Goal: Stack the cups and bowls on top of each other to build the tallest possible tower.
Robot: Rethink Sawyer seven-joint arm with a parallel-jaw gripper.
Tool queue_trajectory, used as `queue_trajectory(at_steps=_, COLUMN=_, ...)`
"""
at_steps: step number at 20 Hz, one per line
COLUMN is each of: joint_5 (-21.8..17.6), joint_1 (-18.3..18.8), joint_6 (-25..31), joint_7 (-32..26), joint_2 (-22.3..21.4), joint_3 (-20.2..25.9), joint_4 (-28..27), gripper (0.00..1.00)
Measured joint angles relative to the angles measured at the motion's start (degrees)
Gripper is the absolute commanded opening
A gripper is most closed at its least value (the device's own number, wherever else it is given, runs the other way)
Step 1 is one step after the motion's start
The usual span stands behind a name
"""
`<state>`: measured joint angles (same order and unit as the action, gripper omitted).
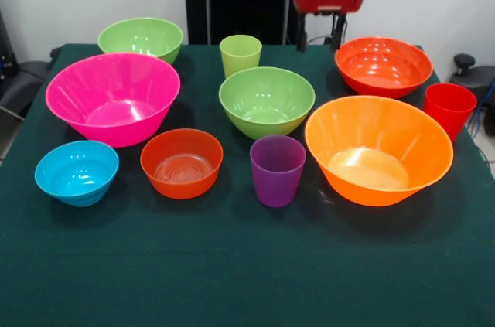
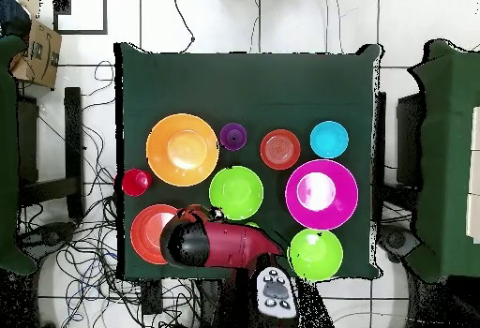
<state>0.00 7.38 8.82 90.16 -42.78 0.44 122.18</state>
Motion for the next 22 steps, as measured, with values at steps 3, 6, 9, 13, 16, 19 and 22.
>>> queue_trajectory(at_steps=3, joint_5=-0.2, joint_1=0.0, joint_6=-1.6, joint_7=0.0, joint_2=3.1, joint_3=0.1, joint_4=-0.4, gripper=1.00)
queue_trajectory(at_steps=6, joint_5=-0.4, joint_1=0.0, joint_6=-2.0, joint_7=0.0, joint_2=5.4, joint_3=0.1, joint_4=-0.8, gripper=1.00)
queue_trajectory(at_steps=9, joint_5=-0.8, joint_1=0.2, joint_6=-2.0, joint_7=0.0, joint_2=6.8, joint_3=0.2, joint_4=-0.8, gripper=1.00)
queue_trajectory(at_steps=13, joint_5=-1.4, joint_1=0.9, joint_6=-2.0, joint_7=0.0, joint_2=8.1, joint_3=0.3, joint_4=-0.8, gripper=1.00)
queue_trajectory(at_steps=16, joint_5=-1.8, joint_1=1.3, joint_6=-2.0, joint_7=0.0, joint_2=8.4, joint_3=0.3, joint_4=-0.8, gripper=1.00)
queue_trajectory(at_steps=19, joint_5=-2.1, joint_1=1.6, joint_6=-2.0, joint_7=0.0, joint_2=8.4, joint_3=0.4, joint_4=-0.8, gripper=1.00)
queue_trajectory(at_steps=22, joint_5=-2.4, joint_1=1.9, joint_6=-2.0, joint_7=0.0, joint_2=8.4, joint_3=0.4, joint_4=-0.9, gripper=1.00)
